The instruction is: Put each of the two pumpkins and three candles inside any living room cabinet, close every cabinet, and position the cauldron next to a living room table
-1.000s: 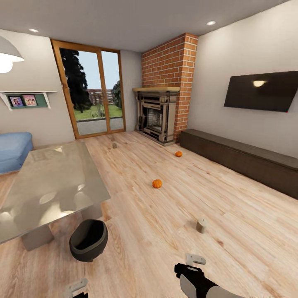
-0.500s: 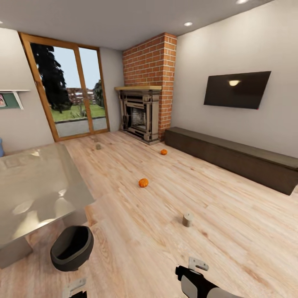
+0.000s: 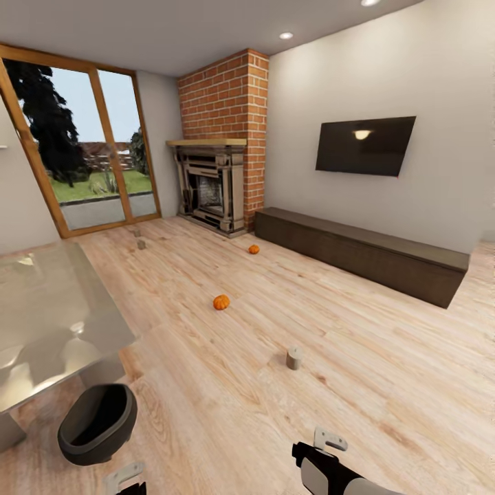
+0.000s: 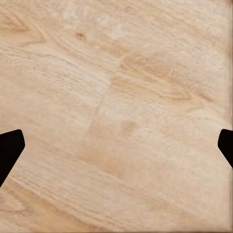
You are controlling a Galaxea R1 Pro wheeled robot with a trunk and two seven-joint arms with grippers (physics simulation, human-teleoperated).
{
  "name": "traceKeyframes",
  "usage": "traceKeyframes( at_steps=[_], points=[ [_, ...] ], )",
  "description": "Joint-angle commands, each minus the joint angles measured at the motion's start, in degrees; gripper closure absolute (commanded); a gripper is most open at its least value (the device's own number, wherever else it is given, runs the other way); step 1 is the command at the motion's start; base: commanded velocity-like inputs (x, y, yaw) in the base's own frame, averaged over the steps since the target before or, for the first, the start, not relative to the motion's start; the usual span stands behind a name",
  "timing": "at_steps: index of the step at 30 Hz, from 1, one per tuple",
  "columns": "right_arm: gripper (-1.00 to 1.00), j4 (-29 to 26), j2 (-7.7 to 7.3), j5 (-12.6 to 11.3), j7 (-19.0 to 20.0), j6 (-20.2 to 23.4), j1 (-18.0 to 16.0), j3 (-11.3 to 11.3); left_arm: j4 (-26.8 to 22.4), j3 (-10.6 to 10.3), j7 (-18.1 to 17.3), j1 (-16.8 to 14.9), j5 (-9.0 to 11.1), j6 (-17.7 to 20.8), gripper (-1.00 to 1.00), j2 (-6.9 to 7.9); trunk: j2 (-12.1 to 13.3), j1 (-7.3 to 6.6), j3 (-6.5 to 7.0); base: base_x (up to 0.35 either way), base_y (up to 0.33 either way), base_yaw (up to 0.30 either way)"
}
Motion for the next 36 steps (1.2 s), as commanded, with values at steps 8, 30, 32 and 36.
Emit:
traceKeyframes(
  at_steps=[8, 30, 32, 36],
  points=[
    [-1.0, 0.0, -0.02, -0.67, -0.22, -0.05, -0.03, 0.46, 0.07, -0.11, 0.02, -0.03, 0.52, -0.24, -1.0, -0.11, 3.2, -1.77, 0.7, 0.0, 0.0, -0.15],
    [-1.0, 0.0, 0.06, -0.68, -0.35, -0.13, -0.03, 0.48, 0.13, -0.2, 0.09, -0.03, 0.45, -0.25, -1.0, -0.14, 12.02, -6.6, 2.77, 0.0, 0.0, -0.147],
    [-1.0, 0.0, 0.06, -0.67, -0.38, -0.13, -0.03, 0.48, 0.13, -0.2, 0.08, -0.03, 0.45, -0.25, -1.0, -0.14, 12.82, -7.04, 2.96, 0.0, 0.0, -0.143],
    [-1.0, 0.0, 0.07, -0.68, -0.43, -0.13, -0.03, 0.48, 0.13, -0.2, 0.07, -0.03, 0.48, -0.25, -1.0, -0.14, 14.43, -7.92, 3.33, 0.0, 0.0, -0.143]
  ],
)
